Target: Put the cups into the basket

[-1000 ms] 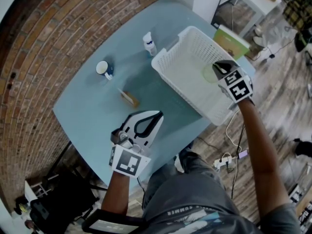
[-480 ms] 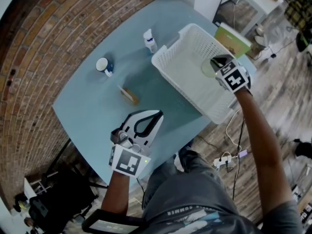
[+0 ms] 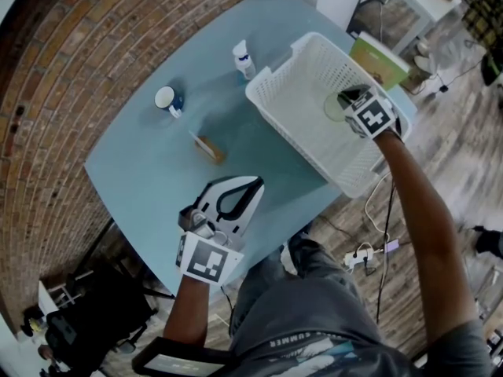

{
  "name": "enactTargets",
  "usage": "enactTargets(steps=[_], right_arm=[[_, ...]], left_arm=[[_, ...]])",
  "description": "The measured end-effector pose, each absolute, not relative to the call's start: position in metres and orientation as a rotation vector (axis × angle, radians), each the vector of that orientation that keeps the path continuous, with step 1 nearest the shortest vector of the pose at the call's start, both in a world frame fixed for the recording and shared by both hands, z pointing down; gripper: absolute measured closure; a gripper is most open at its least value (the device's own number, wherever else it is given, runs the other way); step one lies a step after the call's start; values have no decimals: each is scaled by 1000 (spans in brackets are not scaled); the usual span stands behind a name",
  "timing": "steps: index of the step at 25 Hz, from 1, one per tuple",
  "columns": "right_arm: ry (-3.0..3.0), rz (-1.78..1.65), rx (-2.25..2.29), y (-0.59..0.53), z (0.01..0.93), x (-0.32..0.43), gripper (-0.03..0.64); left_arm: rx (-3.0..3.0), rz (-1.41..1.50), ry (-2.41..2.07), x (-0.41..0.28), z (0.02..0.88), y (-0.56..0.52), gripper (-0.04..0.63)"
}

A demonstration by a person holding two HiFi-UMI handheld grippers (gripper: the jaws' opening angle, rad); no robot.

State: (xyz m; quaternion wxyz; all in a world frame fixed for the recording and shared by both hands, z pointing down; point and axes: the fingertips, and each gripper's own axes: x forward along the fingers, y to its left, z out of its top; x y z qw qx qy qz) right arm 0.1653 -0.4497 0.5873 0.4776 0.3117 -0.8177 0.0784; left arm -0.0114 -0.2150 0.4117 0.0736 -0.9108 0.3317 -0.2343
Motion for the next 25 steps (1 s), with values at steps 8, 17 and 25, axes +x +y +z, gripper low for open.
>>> enactTargets(steps=[8, 17, 25], right_arm=[[-1996, 252, 724, -446, 613, 162, 584], [-1970, 299, 705, -439, 631, 165, 584], [-1943, 341, 691, -438, 641, 168, 583]], left_arm=[[-2748, -717, 1007, -11, 419, -216, 581], [-2758, -723, 1001, -9, 422, -222, 581], [-2761, -727, 993, -9, 424, -223, 581]])
